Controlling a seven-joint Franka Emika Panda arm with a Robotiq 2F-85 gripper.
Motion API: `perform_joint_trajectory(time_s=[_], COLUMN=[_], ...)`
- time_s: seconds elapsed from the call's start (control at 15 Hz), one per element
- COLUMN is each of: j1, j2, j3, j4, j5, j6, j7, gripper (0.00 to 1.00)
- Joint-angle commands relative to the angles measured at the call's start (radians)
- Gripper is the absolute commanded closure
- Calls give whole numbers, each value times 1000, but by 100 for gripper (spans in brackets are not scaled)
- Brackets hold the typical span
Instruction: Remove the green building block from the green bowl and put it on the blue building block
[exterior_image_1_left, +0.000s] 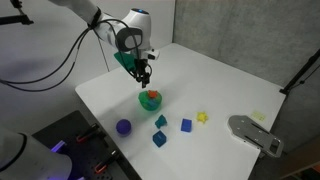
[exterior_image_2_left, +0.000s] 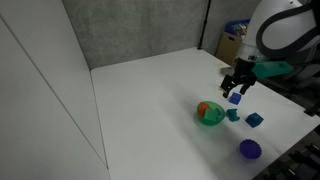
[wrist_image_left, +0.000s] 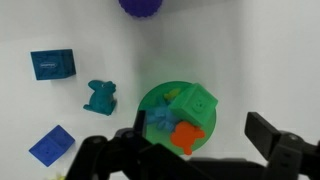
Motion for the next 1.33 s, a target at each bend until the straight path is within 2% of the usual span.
perform_joint_trajectory(time_s=[0.0, 0.67, 1.27], j1=[32, 117, 158], j2=[142, 441, 562], j3=[-5, -56, -94], j4=[102, 331, 438], j5=[-31, -14, -1], j6=[25, 65, 28], j7=[83, 245, 338], gripper=[0, 0, 0])
